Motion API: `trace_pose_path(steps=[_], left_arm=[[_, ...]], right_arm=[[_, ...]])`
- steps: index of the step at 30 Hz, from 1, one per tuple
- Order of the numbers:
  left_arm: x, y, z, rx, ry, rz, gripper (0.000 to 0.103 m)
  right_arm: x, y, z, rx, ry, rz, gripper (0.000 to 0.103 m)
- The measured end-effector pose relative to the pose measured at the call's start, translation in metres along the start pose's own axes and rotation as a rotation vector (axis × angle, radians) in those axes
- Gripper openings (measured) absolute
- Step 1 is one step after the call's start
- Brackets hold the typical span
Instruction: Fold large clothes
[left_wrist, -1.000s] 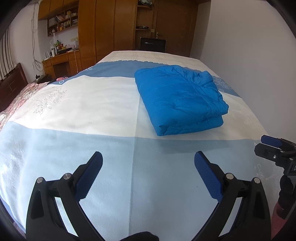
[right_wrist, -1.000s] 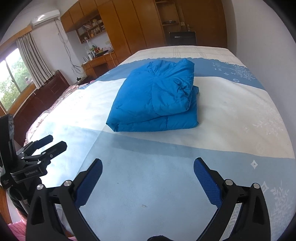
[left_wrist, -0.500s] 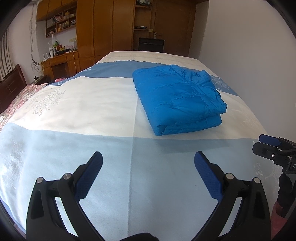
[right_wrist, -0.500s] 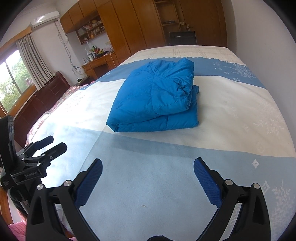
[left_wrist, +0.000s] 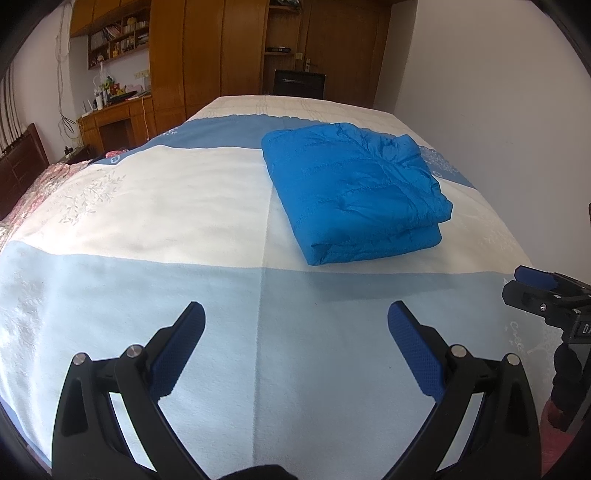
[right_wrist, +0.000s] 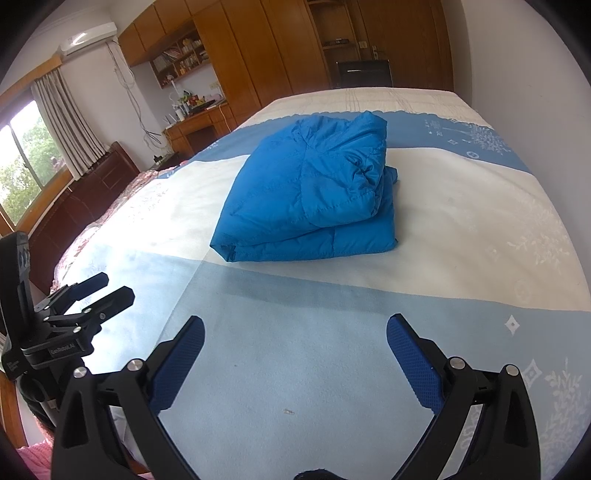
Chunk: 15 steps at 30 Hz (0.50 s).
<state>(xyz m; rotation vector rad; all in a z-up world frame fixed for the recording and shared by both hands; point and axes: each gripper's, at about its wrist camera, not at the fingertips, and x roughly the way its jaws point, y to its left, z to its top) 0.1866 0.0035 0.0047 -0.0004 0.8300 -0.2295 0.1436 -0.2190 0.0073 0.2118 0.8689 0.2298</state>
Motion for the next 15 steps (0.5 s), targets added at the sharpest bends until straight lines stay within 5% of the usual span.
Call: trace_pose_path(steps=[15], left_arm=[[0.0008,-0.0023,0.0000,-0.004,-0.006,-0.009,0.098]], right_arm=[[0.0036,-0.0032,-0.0004,0.011,0.007,-0.003,0.099]])
